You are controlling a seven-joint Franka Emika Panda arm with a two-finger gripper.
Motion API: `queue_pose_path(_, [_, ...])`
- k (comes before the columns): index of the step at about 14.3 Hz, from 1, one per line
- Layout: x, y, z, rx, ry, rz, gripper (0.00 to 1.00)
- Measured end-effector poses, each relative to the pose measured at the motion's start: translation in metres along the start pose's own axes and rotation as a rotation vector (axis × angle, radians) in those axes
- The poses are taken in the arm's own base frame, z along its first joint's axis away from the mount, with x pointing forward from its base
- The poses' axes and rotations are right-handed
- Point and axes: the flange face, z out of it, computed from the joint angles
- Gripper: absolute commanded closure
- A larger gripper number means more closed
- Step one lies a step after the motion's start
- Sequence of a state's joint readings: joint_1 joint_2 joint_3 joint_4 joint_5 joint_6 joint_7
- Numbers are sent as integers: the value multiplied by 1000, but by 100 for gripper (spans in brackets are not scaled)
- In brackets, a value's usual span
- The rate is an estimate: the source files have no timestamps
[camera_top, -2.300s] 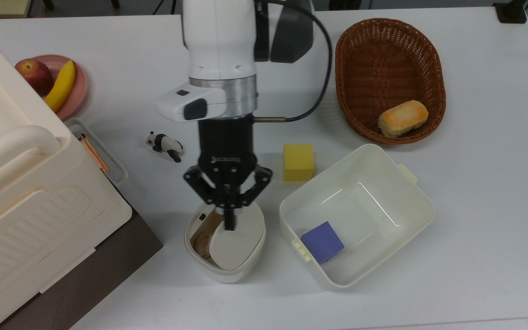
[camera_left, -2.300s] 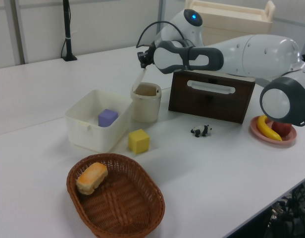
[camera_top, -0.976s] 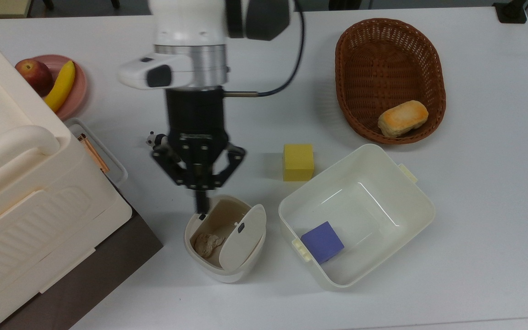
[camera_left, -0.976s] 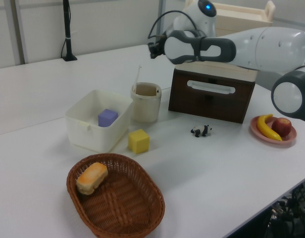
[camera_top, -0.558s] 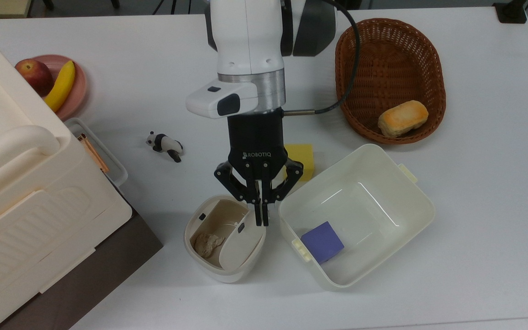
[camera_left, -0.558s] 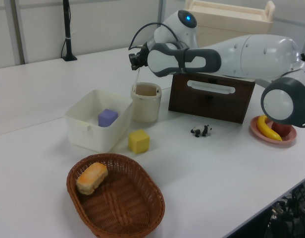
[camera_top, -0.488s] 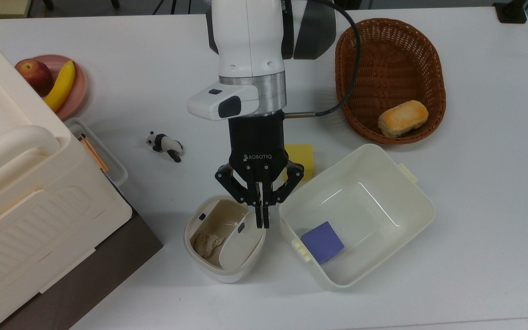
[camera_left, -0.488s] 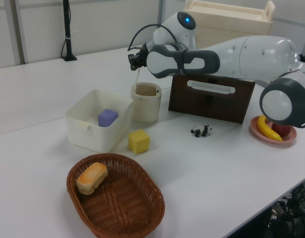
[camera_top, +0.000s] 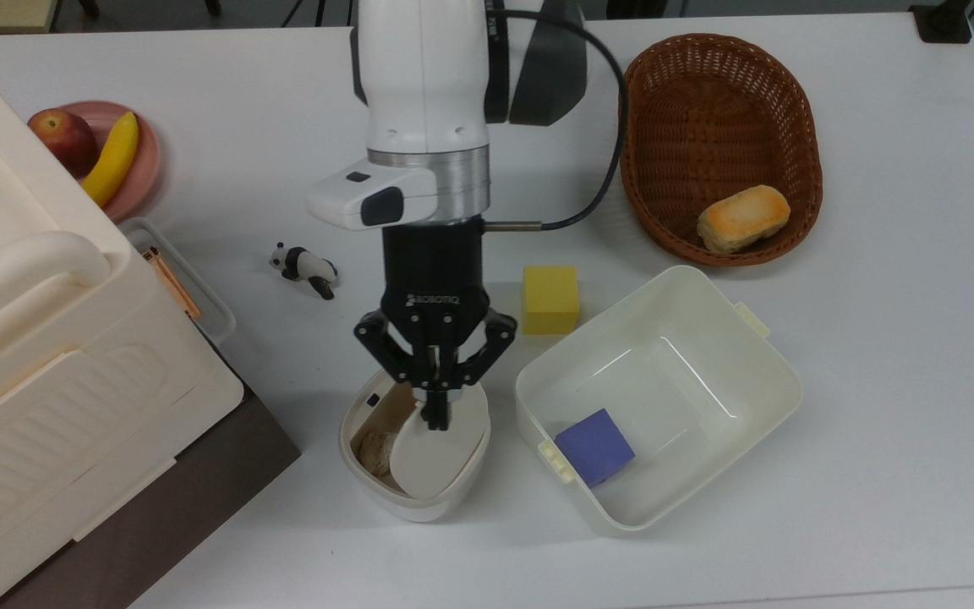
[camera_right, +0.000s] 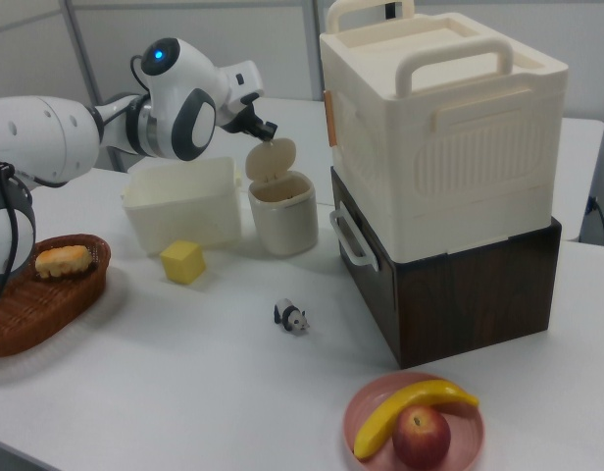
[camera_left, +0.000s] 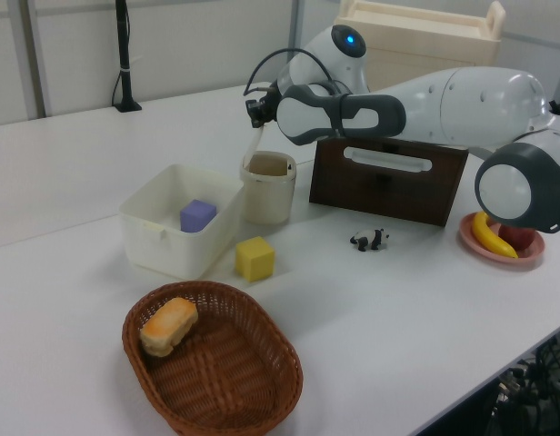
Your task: Close the trash can
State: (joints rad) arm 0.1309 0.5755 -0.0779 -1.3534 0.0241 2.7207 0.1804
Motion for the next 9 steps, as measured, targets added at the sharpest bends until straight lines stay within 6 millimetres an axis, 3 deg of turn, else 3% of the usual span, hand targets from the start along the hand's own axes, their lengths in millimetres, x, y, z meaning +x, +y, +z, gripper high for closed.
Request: queue_pose_path(9, [-42,27,36,-44,-99,-60,97])
